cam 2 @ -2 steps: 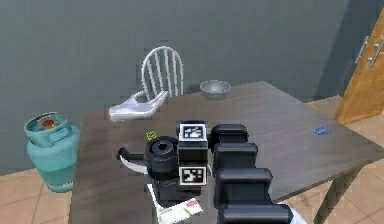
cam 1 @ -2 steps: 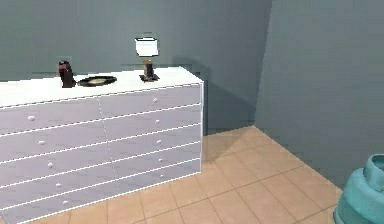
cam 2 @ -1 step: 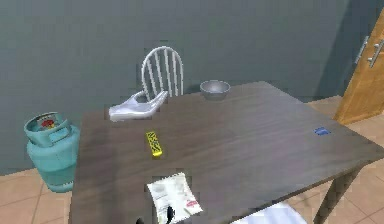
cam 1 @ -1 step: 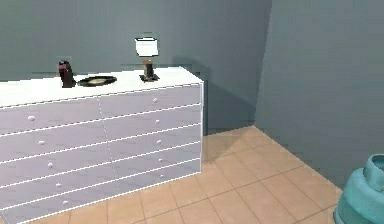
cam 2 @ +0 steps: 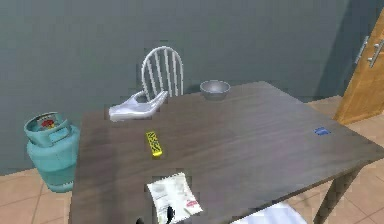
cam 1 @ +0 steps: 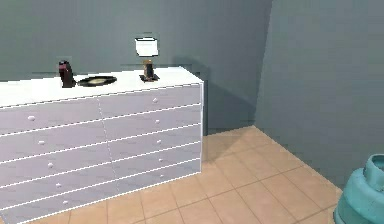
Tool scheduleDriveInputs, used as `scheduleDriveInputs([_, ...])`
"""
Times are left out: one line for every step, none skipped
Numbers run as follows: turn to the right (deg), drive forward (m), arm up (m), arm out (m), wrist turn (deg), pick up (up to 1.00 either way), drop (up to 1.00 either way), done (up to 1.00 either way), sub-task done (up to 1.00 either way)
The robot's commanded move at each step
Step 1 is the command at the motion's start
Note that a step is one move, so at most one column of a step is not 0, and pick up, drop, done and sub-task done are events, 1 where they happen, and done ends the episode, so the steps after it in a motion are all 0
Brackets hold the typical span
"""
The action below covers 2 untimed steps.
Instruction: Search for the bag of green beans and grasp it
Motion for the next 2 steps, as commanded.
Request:
scheduleDriveInputs([0.0, 0.0, 0.1, 0.0, 0.0, 0.0, 0.0, 0.0, 0.0])
scheduleDriveInputs([0.0, 0.0, 0.0, 0.0, 0.0, 0.0, 0.0, 1.0, 0.0])
